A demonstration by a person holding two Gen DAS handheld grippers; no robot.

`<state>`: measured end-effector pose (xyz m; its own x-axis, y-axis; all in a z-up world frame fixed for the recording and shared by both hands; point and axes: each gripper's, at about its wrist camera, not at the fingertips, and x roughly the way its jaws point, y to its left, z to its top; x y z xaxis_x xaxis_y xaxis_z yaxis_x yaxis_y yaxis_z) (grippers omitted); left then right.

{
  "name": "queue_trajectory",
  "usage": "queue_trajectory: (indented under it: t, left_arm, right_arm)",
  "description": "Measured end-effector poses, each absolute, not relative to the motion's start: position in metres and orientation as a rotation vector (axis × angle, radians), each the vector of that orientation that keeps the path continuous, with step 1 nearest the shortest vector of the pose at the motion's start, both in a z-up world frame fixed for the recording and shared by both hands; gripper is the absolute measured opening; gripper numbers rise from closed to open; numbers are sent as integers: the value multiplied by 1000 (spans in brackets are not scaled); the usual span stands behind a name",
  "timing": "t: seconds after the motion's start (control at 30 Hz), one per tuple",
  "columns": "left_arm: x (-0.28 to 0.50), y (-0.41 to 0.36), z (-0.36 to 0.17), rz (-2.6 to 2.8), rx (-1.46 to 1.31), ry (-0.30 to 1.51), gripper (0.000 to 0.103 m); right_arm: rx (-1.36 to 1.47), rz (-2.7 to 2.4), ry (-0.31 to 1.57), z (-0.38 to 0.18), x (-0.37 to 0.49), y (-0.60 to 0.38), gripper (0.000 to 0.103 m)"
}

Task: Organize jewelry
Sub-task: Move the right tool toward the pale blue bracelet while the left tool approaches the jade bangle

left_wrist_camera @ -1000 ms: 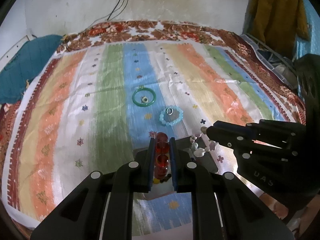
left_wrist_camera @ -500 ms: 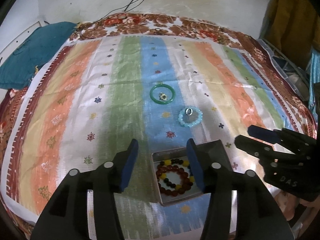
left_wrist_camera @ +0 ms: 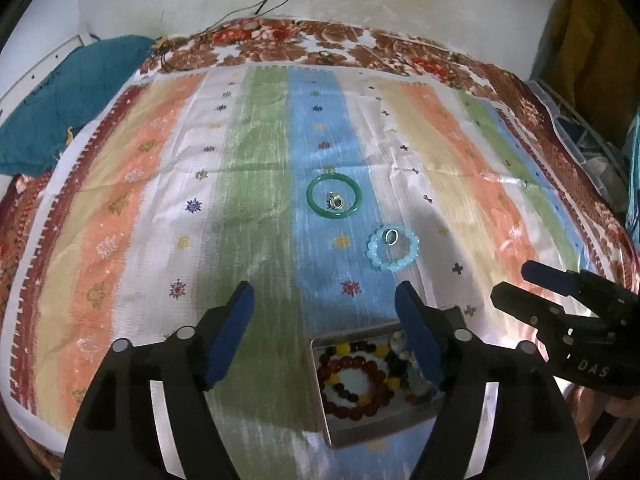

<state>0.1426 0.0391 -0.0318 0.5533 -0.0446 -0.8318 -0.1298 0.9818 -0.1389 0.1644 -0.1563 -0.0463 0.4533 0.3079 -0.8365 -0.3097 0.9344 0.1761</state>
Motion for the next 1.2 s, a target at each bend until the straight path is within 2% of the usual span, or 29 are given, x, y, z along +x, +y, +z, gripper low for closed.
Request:
queue_trajectory:
  t: [0.77, 1.2]
  left_arm:
    - [182, 64, -54, 30, -289, 1002, 75]
    - [206, 63, -68, 75, -221, 1016, 75]
  right_arm:
    - [-97, 329, 1032, -61, 199, -142, 71]
    - [-114, 296, 1048, -74, 218, -138, 71]
